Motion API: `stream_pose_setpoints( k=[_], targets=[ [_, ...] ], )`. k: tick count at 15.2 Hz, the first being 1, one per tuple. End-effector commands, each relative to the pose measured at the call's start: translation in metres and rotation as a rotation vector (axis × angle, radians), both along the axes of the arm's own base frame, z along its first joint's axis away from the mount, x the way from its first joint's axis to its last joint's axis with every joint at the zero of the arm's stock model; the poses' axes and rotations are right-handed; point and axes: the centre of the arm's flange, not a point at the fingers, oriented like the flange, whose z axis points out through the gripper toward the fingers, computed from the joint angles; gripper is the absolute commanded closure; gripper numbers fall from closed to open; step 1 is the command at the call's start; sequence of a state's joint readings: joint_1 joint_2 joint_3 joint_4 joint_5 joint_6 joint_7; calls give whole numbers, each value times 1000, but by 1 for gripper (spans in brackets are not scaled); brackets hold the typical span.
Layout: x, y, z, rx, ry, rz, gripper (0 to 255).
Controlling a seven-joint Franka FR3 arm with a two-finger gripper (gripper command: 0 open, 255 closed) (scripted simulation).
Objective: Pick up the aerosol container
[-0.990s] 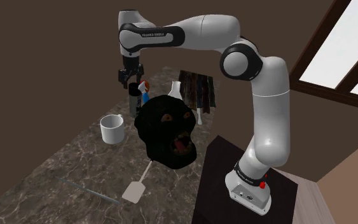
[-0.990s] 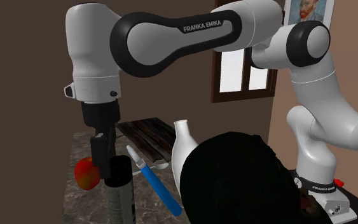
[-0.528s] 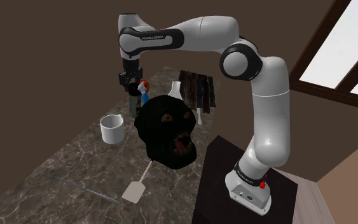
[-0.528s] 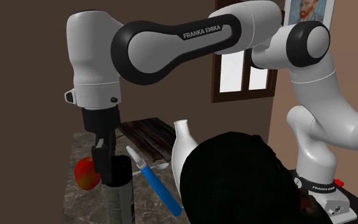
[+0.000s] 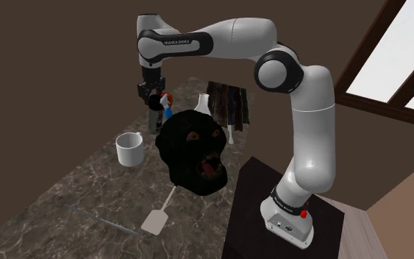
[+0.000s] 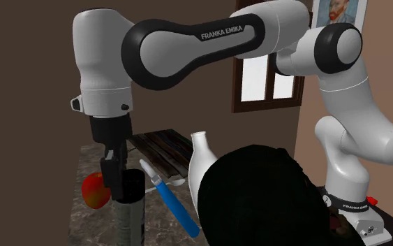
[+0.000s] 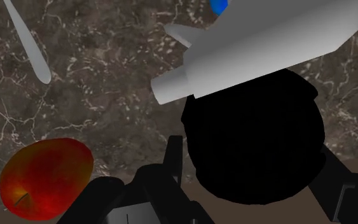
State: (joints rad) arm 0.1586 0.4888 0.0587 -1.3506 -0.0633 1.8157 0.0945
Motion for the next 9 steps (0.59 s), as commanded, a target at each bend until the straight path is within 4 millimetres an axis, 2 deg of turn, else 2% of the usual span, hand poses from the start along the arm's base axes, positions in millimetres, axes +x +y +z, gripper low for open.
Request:
stream_pose_setpoints(
  k=[1,9],
  targets=[
    [0,0,10,0,0,0,255],
    [0,0,52,0,0,0,255]
  ],
)
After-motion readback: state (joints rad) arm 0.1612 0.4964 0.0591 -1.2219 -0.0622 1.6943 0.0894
